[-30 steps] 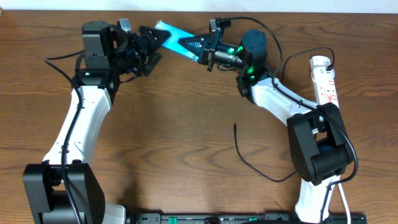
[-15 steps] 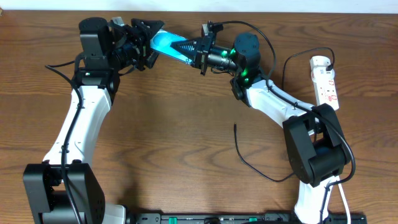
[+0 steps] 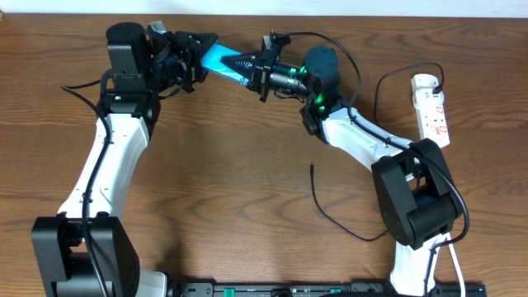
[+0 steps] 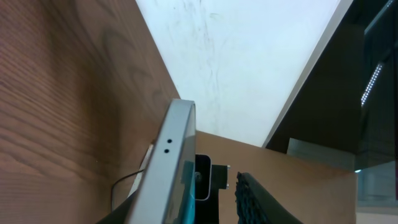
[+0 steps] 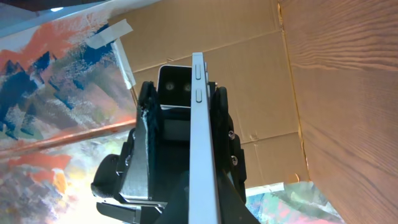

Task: Plug charger to phone and switch on socket
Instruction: 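Pass the phone back into the left gripper, grasping its side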

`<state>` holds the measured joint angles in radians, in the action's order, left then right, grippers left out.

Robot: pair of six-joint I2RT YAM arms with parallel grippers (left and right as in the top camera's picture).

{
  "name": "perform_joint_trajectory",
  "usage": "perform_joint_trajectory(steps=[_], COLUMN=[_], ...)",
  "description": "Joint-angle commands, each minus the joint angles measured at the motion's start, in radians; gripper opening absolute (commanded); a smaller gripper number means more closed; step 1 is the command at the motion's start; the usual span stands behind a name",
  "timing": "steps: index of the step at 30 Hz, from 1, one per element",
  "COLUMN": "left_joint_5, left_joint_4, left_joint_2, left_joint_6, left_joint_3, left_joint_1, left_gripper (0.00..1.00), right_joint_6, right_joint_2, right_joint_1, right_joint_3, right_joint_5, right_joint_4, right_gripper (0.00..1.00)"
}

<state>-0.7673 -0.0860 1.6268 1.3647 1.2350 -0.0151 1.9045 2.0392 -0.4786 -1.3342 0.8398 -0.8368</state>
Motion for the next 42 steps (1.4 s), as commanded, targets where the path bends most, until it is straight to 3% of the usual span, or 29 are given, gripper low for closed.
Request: perform_joint_trajectory(steps=[1,10,14,21,42], left_joint_5=[0.002,-0.010,-0.014,-0.021,-0.035], left_joint_4=[-0.006,-0.005,-0.005,-0.002,-0.002], left_joint_2=[-0.006,-0.006,-0.006,-0.006,-0.006], left_joint_6=[-0.011,-0.116,-0.152,-0.153,-0.167], left_joint_3=[0.012,0.012,0.012,0.012,0.012], left_joint_1=[-0.004,-0.004,-0.004,-0.004,-0.004], left_gripper=[0.32,0.30,0.13,0.07,0.08], right_joint_6=[0.010,0.036,0.036,0.036,0.081], right_joint_2=[-0.008,-0.008,-0.008,-0.008,-0.008], right_joint_1=[-0.008,-0.013,-0.013,-0.013,-0.014], right_joint_3=[-0.014,-0.014,-0.014,-0.014,-0.014], right_joint_5=[-0.003,-0.003,-0.003,-0.003,-0.003], right_joint_4=[-0.010,-0.028,-0.028,-0.028,-0.028], right_gripper=[0.01,0.01,0.01,0.01,0.01])
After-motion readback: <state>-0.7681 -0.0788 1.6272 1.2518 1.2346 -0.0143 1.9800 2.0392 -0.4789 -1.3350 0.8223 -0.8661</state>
